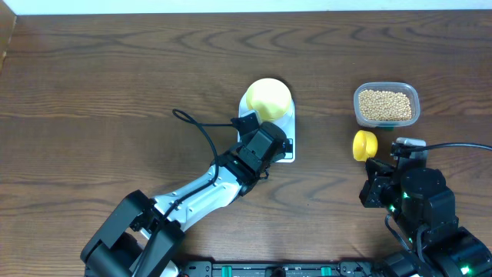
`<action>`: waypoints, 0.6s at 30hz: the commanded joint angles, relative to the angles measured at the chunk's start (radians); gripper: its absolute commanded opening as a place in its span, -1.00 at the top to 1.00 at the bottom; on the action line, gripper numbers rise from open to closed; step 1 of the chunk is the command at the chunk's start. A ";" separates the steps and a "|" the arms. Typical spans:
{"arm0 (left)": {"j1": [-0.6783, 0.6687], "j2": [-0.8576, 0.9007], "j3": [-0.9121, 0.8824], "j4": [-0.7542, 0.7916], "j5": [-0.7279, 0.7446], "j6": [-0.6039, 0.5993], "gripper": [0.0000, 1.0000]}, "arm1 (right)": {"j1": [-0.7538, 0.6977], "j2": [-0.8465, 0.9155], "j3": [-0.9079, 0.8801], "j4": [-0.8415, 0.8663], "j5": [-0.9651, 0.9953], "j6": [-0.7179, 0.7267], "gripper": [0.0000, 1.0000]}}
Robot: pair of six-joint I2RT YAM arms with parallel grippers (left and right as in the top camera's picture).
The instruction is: Scoop item into bowl and weigh 50g on scale
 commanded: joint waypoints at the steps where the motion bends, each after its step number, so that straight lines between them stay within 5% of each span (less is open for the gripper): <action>1: 0.002 0.017 0.007 0.002 0.001 0.008 0.85 | -0.006 0.011 0.017 0.000 0.019 -0.015 0.98; 18: 0.002 0.026 0.007 0.012 0.004 0.005 0.85 | -0.006 0.041 0.017 0.001 0.019 -0.014 0.98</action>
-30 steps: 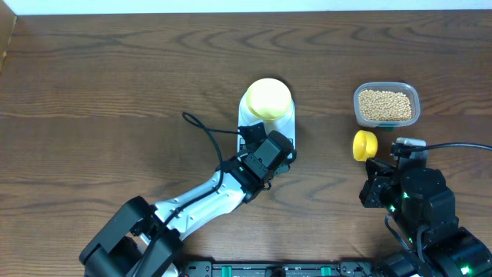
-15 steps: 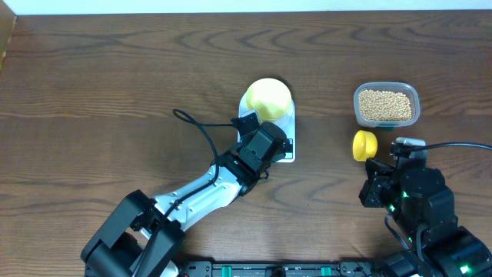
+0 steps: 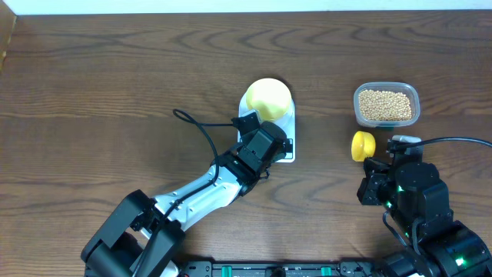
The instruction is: Scoop item into bowl and weigh 50g on scale
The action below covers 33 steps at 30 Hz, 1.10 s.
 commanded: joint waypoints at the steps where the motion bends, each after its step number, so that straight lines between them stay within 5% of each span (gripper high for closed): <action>1: 0.002 0.029 0.007 0.002 0.010 0.005 0.85 | -0.005 0.000 0.017 0.001 0.019 -0.015 0.98; 33: 0.000 0.112 0.007 0.027 0.035 -0.006 0.85 | -0.005 0.000 0.017 0.000 0.019 -0.015 0.98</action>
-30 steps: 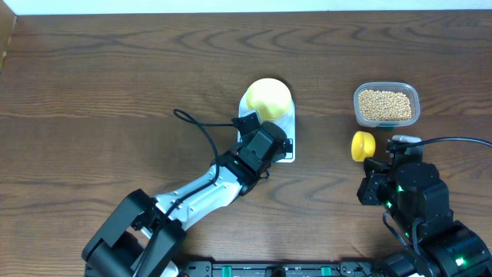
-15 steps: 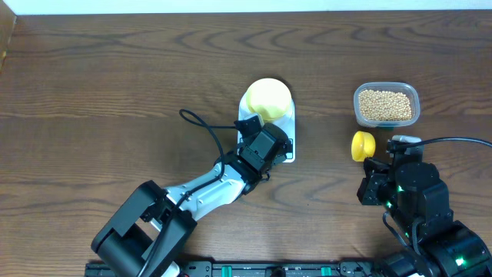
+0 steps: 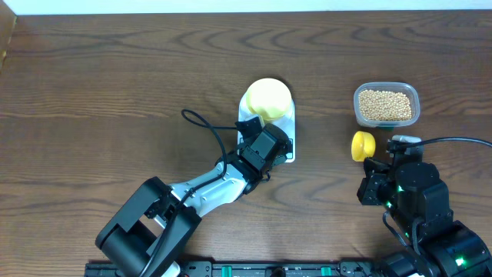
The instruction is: Scoop item into bowl and weigh 50g on scale
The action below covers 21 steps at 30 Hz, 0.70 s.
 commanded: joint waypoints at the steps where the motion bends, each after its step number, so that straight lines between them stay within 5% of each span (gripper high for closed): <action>1: 0.001 0.024 0.007 0.001 -0.003 -0.003 0.85 | -0.005 0.000 0.017 0.000 0.019 -0.015 0.98; 21: 0.001 0.072 0.007 -0.010 -0.002 -0.032 0.85 | -0.005 0.000 0.017 -0.001 0.019 -0.015 0.98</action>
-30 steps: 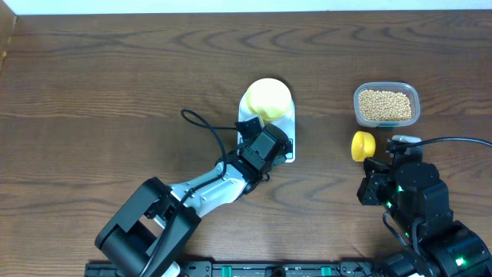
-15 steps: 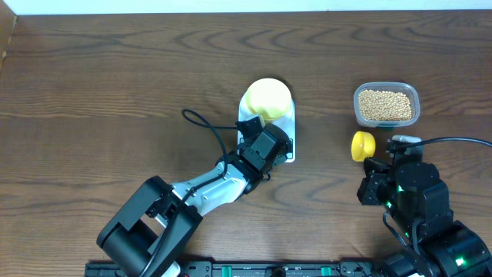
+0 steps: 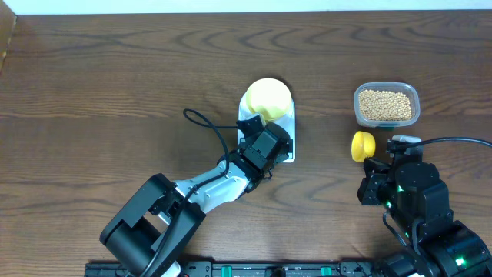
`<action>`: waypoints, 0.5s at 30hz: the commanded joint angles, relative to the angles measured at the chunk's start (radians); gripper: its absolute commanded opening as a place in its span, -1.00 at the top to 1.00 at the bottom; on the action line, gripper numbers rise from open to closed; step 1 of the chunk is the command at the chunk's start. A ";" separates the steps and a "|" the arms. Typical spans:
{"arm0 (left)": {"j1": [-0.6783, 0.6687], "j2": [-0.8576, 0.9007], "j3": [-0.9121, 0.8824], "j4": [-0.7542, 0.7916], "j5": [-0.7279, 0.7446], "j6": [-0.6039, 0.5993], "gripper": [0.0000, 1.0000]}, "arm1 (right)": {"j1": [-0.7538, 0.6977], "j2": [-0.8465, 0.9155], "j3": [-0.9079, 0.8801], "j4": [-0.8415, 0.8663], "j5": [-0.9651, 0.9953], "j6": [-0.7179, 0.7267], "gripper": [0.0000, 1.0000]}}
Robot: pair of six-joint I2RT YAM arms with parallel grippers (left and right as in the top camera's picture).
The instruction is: Scoop item into bowl and weigh 50g on scale
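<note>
A white scale (image 3: 286, 131) stands mid-table with a pale yellow bowl (image 3: 267, 98) on its far end. My left gripper (image 3: 257, 132) hovers over the scale's near end; the wrist covers its fingers, so their state is hidden. A clear tub of soybeans (image 3: 386, 105) sits at the right. In front of the tub lies a yellow scoop (image 3: 364, 145), bowl end toward the tub. My right gripper (image 3: 375, 165) is at the scoop's handle and looks shut on it.
The left arm's black cable (image 3: 206, 127) loops over the wood to the left of the scale. The table's far edge meets a white wall (image 3: 246, 6). Both arm bases stand at the near edge.
The left arm's rear links have shifted a little to the right while its gripper stays over the scale's near end. The right arm, scoop, bowl and tub are unchanged.
First the left gripper was over the scale's near end and the right gripper sat at the scoop handle. The right gripper and scoop then stood slightly further left. Later the left arm's elbow stood further right, its gripper still over the scale.
</note>
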 commanded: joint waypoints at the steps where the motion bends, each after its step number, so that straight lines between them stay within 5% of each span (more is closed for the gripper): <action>1: 0.001 0.043 -0.004 -0.052 -0.002 -0.008 0.85 | -0.005 0.000 0.017 0.000 0.019 -0.015 0.98; 8: 0.001 0.013 -0.004 -0.143 0.027 0.004 0.86 | -0.005 0.000 0.017 -0.004 0.019 -0.015 0.98; 15: 0.007 -0.160 -0.004 -0.232 0.028 0.141 0.85 | -0.005 0.000 0.017 -0.008 0.019 -0.014 0.98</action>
